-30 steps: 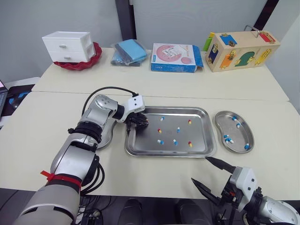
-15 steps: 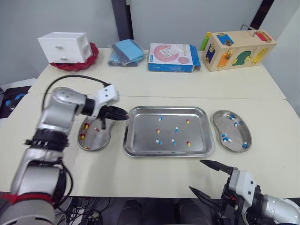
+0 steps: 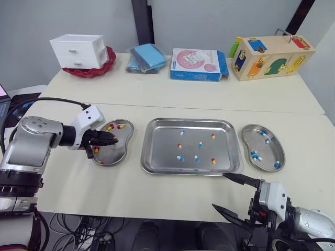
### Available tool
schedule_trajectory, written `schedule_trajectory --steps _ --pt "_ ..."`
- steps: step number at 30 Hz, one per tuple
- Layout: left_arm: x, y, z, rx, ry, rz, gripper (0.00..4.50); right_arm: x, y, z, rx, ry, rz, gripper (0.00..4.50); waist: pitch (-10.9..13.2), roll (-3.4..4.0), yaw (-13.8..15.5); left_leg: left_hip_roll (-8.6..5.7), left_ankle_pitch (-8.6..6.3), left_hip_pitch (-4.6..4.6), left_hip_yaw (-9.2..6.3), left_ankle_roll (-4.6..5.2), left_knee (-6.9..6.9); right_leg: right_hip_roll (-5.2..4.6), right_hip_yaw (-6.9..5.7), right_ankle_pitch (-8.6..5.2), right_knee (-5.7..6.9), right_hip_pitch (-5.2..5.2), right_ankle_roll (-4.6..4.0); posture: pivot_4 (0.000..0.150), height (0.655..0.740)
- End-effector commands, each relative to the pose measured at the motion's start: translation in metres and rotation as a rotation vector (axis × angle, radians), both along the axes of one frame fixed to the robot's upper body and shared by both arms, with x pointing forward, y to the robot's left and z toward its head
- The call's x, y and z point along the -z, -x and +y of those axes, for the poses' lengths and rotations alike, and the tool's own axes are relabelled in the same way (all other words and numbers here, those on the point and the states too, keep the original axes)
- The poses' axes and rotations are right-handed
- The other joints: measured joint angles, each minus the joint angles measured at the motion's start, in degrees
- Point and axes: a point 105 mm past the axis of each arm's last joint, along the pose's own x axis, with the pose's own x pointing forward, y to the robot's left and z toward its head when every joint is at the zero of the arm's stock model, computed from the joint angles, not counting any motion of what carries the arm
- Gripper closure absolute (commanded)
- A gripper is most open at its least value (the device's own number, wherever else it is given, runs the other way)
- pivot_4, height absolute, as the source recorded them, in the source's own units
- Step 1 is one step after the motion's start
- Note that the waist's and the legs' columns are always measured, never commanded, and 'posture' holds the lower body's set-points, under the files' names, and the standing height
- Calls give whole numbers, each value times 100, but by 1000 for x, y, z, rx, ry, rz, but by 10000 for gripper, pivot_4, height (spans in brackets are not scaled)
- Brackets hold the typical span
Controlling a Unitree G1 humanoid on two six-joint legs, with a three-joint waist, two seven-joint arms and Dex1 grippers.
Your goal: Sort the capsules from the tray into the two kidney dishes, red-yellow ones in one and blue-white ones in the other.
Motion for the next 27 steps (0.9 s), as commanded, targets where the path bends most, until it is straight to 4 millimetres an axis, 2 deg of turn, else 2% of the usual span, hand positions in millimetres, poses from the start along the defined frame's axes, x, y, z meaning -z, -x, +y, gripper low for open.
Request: schedule_trajectory --steps 1,4,13,14,27 --pt "-13 0 3 -8 -3 -47 39142 -5 0 0 -12 -6 -24 0 0 0 -10 0 0 0 0 0 0 0 0 0 0 0 0 1500 7400" --pt "-12 -1 5 -15 -2 -39 31283 -5 -1 -1 -6 -6 -24 0 0 0 -12 0 0 1 1 0 0 0 1 0 0 0 0 1500 7400" --pt "-15 -4 6 -19 -5 -38 2219 -2 -1 -2 9 -5 -22 0 0 0 -11 0 0 0 1 0 0 0 1 0 0 0 0 1500 7400" --pt "-15 -4 6 -18 -4 -38 326 -1 0 -1 10 -5 -22 0 0 0 -11 0 0 0 1 0 0 0 1 0 0 0 0 1500 7400" --pt "-14 -1 11 -3 0 -23 326 -1 1 -2 24 -6 -21 0 0 0 -12 0 0 0 2 0 0 0 1 0 0 -1 0 1500 7400"
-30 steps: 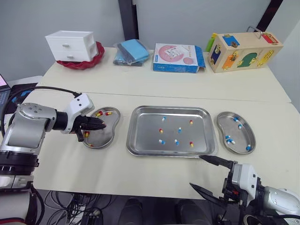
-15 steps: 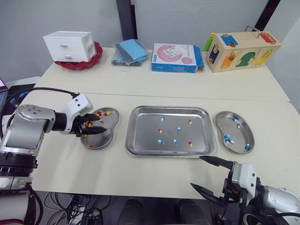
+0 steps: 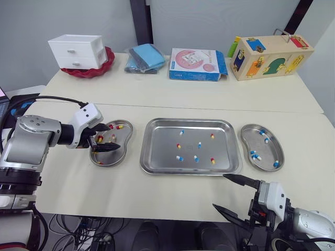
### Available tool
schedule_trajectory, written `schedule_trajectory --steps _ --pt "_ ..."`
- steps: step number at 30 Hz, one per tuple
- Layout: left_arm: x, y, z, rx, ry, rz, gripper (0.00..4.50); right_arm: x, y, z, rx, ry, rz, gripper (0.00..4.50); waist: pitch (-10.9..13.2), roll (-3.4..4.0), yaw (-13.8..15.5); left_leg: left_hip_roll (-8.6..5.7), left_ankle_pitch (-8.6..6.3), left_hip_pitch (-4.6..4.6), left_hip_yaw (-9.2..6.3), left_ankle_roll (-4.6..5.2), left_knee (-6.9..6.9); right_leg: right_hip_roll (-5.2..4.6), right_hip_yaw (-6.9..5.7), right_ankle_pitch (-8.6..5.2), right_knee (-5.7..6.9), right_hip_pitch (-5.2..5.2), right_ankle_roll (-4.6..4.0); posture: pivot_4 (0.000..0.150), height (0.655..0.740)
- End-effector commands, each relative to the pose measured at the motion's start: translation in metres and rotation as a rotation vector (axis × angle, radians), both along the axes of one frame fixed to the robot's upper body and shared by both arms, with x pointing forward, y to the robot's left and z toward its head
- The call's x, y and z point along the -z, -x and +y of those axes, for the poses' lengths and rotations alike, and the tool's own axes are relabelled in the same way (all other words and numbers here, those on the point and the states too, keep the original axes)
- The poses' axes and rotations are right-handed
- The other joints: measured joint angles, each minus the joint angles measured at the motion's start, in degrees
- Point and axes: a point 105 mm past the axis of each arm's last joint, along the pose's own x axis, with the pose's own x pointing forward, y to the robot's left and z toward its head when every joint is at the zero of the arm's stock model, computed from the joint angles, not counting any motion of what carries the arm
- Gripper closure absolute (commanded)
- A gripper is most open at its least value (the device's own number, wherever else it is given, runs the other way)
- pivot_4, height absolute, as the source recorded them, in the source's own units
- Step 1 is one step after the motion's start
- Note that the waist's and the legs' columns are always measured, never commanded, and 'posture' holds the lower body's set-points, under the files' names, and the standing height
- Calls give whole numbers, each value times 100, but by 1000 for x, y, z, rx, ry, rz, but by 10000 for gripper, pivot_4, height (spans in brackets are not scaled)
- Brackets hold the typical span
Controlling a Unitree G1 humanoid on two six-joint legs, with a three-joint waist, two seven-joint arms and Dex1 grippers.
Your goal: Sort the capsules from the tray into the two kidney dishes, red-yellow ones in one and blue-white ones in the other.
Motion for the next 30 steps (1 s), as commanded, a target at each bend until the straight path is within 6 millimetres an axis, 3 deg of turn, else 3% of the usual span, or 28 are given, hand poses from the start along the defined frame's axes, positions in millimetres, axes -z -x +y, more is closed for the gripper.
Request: schedule_trajectory --steps 1,11,19,25,30 --pt "-11 4 7 13 4 -25 326 -7 2 -1 2 -5 -35 0 0 0 0 0 0 0 0 0 0 0 0 0 0 0 0 1500 7400" --pt "-10 42 20 -1 288 104 326 -17 -6 -20 9 46 -17 0 1 1 -16 3 0 5 6 0 -2 0 5 0 2 0 0 1500 7400" --pt "-32 59 28 -80 567 160 326 -24 -13 -36 15 88 0 0 1 1 4 1 -1 2 5 1 -2 -1 3 0 1 -1 0 1500 7400" --pt "-33 67 30 -107 596 155 326 -27 -18 -58 50 132 28 0 1 1 -5 3 -1 3 9 1 -3 -1 7 0 1 -4 0 1500 7400" --pt "-19 76 49 -170 434 123 326 -29 -19 -88 106 206 74 0 2 2 -5 3 -1 5 14 1 -6 -1 11 0 0 -5 -1 1500 7400"
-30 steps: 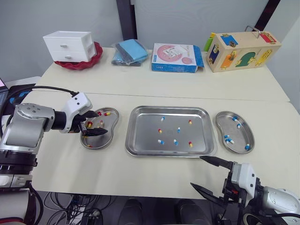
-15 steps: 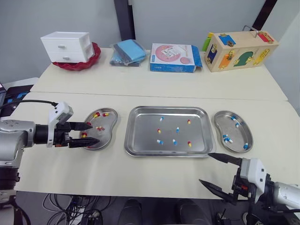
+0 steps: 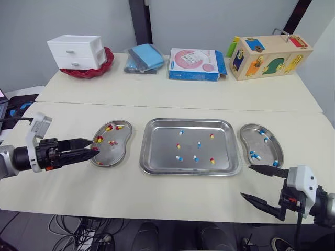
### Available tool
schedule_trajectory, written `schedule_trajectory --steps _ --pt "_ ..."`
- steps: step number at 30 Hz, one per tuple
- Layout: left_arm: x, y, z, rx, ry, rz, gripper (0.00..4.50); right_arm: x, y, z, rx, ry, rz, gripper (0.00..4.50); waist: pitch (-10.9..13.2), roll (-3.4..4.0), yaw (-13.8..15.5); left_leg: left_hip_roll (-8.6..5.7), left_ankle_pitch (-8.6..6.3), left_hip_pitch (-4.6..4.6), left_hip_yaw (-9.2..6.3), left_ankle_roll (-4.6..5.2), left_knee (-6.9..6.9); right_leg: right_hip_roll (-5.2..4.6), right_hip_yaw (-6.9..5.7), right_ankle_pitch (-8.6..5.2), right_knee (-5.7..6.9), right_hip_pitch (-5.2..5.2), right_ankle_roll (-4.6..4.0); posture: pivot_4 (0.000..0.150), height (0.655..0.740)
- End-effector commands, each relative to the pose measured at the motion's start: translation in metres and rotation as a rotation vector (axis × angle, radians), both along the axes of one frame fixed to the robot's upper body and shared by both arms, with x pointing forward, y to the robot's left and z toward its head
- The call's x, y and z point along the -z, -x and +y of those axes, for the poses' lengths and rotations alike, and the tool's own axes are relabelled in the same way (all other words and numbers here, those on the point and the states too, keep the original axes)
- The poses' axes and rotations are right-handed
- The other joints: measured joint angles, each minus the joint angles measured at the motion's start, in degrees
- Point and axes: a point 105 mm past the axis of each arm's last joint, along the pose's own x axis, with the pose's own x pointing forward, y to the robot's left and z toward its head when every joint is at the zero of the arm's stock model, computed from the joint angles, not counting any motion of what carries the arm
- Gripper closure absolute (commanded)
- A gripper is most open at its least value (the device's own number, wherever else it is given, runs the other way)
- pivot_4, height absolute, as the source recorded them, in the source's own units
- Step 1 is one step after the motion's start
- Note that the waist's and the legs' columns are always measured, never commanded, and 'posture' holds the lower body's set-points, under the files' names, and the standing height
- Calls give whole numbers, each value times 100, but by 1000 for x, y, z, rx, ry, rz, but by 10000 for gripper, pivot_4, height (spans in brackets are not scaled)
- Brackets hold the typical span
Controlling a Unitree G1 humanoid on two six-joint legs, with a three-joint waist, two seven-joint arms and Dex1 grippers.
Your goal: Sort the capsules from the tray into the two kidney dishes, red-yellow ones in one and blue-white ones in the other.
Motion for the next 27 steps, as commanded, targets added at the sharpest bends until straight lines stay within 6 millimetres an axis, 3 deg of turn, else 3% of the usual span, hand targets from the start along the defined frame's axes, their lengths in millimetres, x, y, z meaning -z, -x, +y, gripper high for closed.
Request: schedule_trajectory --steps 1,5,9,12,19,27 --pt "-4 10 23 -38 -200 -55 326 -10 1 -28 51 68 18 0 0 0 -4 0 0 -1 1 0 0 0 2 0 -1 -1 0 1500 7400" --pt "9 27 51 -70 -392 -9 326 -16 1 -62 122 145 105 0 3 1 -7 2 -1 4 8 0 -9 -1 6 0 -8 -1 -1 1500 7400" --pt "15 39 72 -115 -484 9 326 -16 -8 -98 214 195 215 0 4 1 -19 1 -1 17 27 1 -9 -2 22 0 -10 1 0 1500 7400" --pt "16 46 81 -141 -523 8 326 -15 -13 -112 243 220 254 0 6 -2 -30 2 -2 18 33 1 -12 -2 27 -1 -12 -2 0 1500 7400" --pt "25 66 86 -180 -536 22 326 -16 -23 -119 219 255 272 0 12 7 -64 2 -3 14 35 1 -19 -4 28 -1 -13 -6 0 1500 7400" --pt "29 71 78 -180 -522 16 326 -17 -27 -124 220 261 257 0 13 7 -70 2 -2 14 35 1 -18 -5 27 -1 -13 -5 1 1500 7400"
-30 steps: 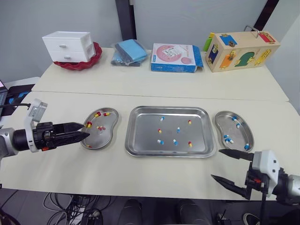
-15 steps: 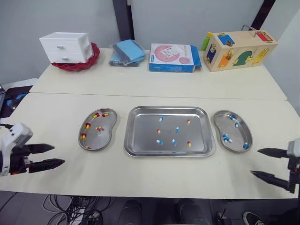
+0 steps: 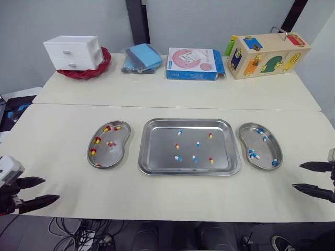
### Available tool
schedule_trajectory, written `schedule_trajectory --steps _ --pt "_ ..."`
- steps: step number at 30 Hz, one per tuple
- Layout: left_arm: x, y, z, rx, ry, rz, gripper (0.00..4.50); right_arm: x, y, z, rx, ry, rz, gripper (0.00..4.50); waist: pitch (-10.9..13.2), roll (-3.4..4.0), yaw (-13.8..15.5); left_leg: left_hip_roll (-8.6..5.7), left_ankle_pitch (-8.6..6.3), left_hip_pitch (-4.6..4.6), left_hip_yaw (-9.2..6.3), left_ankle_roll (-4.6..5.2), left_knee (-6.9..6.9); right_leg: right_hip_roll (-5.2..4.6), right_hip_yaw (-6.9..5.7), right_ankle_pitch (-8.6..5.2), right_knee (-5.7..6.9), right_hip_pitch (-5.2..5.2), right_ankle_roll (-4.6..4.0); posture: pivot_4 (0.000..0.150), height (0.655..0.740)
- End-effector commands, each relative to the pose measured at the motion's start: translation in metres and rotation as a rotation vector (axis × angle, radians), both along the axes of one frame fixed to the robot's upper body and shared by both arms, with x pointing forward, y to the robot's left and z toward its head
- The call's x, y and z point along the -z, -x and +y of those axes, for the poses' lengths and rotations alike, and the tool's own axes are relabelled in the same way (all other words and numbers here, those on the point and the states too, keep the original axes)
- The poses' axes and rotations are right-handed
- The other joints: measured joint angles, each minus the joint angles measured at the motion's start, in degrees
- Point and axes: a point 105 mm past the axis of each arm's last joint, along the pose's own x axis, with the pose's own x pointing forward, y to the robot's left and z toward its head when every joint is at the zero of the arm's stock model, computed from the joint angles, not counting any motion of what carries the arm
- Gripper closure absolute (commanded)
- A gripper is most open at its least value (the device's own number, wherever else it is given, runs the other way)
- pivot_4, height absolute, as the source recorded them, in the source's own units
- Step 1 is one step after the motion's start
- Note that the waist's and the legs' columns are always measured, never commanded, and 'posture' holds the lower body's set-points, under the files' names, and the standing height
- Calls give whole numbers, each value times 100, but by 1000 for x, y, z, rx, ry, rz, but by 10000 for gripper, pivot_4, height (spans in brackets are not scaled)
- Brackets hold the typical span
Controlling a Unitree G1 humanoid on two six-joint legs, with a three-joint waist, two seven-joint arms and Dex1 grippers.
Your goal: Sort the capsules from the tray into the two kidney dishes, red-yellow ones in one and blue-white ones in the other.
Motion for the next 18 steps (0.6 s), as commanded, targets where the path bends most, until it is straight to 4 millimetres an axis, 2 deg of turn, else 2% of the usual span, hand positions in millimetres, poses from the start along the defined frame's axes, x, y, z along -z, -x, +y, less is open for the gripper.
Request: schedule_trajectory --steps 1,3,7,14,18 --pt "-13 -2 -2 16 -16 -56 326 -8 -3 -3 -12 26 -36 0 0 0 -1 0 0 0 0 0 0 0 1 0 0 0 0 1500 7400" --pt "-14 -4 -8 56 -8 -75 326 -8 -4 -5 -9 25 -38 0 0 1 -5 0 0 0 1 0 0 0 1 0 -1 0 0 1500 7400" --pt "-16 -11 -34 168 43 -170 326 -7 -4 -6 -9 25 -38 0 1 3 -10 0 0 0 2 0 -1 0 2 0 -1 0 0 1500 7400" --pt "-10 0 -79 375 119 -195 326 -10 0 1 -24 18 -37 0 1 2 -15 0 0 0 2 0 0 -1 3 0 -1 1 0 1500 7400" --pt "-12 2 -97 435 159 -255 326 -10 2 10 -34 -1 -54 0 1 2 -16 0 0 0 2 0 1 -1 3 0 -1 3 0 1500 7400"
